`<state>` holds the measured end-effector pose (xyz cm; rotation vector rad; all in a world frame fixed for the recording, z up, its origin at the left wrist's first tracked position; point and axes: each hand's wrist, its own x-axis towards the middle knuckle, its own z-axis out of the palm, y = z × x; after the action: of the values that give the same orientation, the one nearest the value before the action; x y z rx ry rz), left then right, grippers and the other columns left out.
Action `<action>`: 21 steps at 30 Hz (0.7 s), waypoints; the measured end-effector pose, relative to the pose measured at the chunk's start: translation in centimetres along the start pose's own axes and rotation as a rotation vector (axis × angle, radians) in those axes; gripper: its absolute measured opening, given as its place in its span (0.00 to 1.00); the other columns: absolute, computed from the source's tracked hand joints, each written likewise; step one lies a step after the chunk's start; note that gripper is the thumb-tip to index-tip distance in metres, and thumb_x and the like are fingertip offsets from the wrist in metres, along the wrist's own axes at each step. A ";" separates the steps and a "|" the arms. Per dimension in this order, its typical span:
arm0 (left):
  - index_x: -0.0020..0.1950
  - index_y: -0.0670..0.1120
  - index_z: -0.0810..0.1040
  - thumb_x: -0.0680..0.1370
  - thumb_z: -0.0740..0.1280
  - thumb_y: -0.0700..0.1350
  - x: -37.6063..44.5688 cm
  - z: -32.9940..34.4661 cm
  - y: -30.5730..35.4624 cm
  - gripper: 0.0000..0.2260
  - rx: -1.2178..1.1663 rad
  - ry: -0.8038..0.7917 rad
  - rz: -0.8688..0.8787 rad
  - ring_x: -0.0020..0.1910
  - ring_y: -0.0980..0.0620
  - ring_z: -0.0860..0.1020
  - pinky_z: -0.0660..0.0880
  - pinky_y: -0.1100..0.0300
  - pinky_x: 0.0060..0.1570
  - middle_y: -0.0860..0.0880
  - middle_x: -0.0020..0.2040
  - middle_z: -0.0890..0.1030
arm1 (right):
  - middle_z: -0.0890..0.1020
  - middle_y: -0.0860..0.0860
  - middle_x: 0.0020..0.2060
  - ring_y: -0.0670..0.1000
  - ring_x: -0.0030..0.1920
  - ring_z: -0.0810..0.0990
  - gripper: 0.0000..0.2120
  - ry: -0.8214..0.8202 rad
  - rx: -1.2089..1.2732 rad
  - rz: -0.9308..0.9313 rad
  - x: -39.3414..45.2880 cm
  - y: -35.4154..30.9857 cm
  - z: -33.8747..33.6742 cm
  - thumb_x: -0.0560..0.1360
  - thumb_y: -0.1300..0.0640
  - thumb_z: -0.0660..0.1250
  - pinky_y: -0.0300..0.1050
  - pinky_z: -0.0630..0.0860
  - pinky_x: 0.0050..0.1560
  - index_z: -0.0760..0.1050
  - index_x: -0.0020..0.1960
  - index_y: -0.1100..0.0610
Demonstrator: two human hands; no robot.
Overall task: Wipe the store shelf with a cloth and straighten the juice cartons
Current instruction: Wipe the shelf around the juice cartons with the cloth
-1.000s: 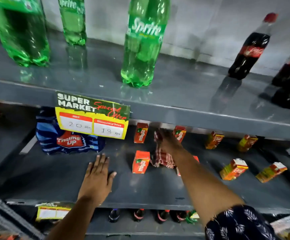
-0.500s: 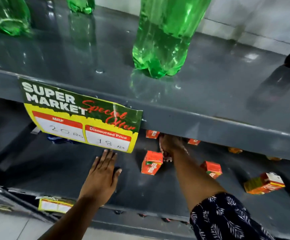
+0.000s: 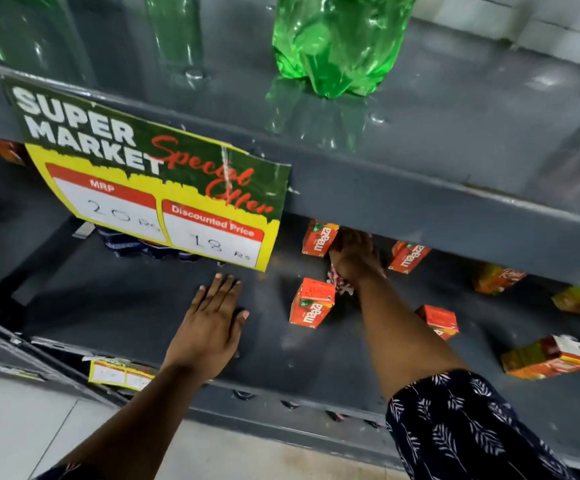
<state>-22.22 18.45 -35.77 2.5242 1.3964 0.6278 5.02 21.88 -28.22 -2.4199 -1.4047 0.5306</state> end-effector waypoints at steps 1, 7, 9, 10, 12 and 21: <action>0.72 0.42 0.61 0.78 0.49 0.54 0.0 0.0 0.0 0.26 -0.002 0.003 0.002 0.74 0.51 0.51 0.46 0.54 0.71 0.44 0.73 0.64 | 0.69 0.54 0.78 0.61 0.78 0.64 0.24 0.050 -0.065 -0.010 0.0 0.2 0.2 0.84 0.47 0.58 0.50 0.63 0.77 0.67 0.77 0.53; 0.73 0.42 0.60 0.78 0.48 0.54 0.0 0.0 0.0 0.26 -0.007 0.001 -0.003 0.74 0.52 0.50 0.46 0.54 0.72 0.44 0.73 0.63 | 0.56 0.56 0.83 0.62 0.83 0.51 0.36 0.038 -0.211 0.044 -0.2 3.1 3.0 0.79 0.37 0.52 0.65 0.46 0.83 0.52 0.83 0.52; 0.73 0.42 0.60 0.78 0.48 0.54 0.0 0.1 0.0 0.26 -0.006 0.003 -0.012 0.74 0.52 0.50 0.46 0.54 0.72 0.44 0.73 0.64 | 0.55 0.55 0.83 0.60 0.83 0.49 0.42 0.044 -0.204 0.039 -1.0 3.6 3.3 0.75 0.31 0.50 0.65 0.45 0.83 0.51 0.83 0.52; 0.73 0.42 0.60 0.78 0.48 0.54 0.0 0.1 0.0 0.26 -0.005 0.002 -0.016 0.74 0.52 0.51 0.47 0.54 0.72 0.44 0.72 0.64 | 0.54 0.55 0.83 0.60 0.84 0.49 0.43 0.050 -0.215 0.034 -1.6 3.6 3.2 0.75 0.29 0.50 0.66 0.45 0.83 0.50 0.83 0.52; 0.72 0.42 0.61 0.78 0.48 0.54 0.0 0.1 -0.1 0.26 -0.008 0.004 -0.011 0.74 0.52 0.52 0.47 0.53 0.72 0.44 0.72 0.65 | 0.54 0.56 0.83 0.61 0.84 0.47 0.40 0.040 -0.244 0.027 -3.1 3.4 3.1 0.79 0.33 0.54 0.67 0.46 0.82 0.50 0.84 0.52; 0.72 0.42 0.61 0.77 0.45 0.56 0.0 0.0 -0.1 0.28 -0.025 -0.014 0.004 0.74 0.51 0.51 0.46 0.53 0.72 0.44 0.72 0.65 | 0.51 0.54 0.84 0.61 0.84 0.44 0.36 0.039 -0.195 0.025 -6.4 3.8 3.5 0.79 0.39 0.49 0.65 0.43 0.83 0.49 0.84 0.51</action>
<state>-22.30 18.44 -35.78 2.5077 1.3709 0.6229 3.39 14.69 -31.87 -2.5871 -1.4733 0.3646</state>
